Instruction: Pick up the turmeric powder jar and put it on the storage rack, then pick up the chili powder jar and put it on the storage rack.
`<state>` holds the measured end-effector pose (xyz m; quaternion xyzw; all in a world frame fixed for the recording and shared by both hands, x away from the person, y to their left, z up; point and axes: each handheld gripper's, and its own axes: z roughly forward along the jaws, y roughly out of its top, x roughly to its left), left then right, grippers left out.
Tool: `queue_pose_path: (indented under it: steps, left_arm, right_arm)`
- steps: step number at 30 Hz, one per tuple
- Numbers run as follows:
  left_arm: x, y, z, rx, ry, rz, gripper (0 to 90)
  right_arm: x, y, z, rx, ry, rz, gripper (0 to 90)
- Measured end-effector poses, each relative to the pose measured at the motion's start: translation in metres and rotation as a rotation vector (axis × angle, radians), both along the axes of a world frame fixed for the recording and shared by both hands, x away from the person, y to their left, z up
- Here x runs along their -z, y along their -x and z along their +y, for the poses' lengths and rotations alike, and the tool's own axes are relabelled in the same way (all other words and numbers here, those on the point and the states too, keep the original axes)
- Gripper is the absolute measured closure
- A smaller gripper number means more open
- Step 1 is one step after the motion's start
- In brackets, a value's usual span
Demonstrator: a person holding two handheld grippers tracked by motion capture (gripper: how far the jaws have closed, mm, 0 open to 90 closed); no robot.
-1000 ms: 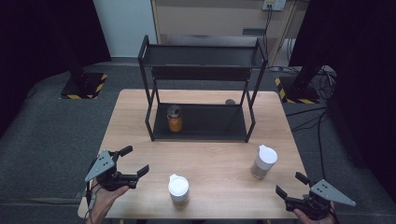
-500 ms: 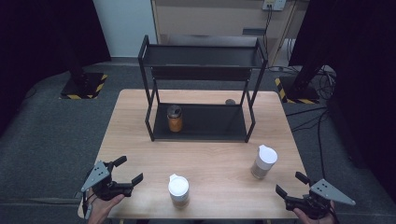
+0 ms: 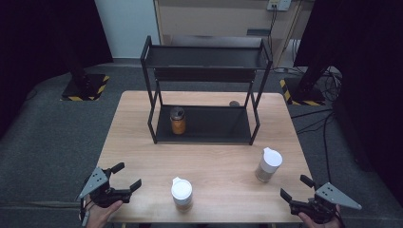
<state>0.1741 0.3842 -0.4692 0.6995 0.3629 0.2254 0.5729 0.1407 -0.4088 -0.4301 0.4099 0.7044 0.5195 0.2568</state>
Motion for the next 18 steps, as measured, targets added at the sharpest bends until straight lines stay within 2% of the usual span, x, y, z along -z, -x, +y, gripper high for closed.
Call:
queue_pose_path:
  steps: [4, 18]
  left_arm:
    - [0.0011, -0.0036, 0.0011, 0.035, 0.001, 0.004, 2.4]
    - [0.0032, -0.0076, 0.0026, 0.087, 0.010, -0.005, 2.3]
  right_arm:
    - [-0.0002, -0.0002, 0.0004, -0.007, 0.005, -0.001, 6.0]
    - [0.0001, 0.0000, 0.0002, -0.003, 0.004, -0.001, 6.0]
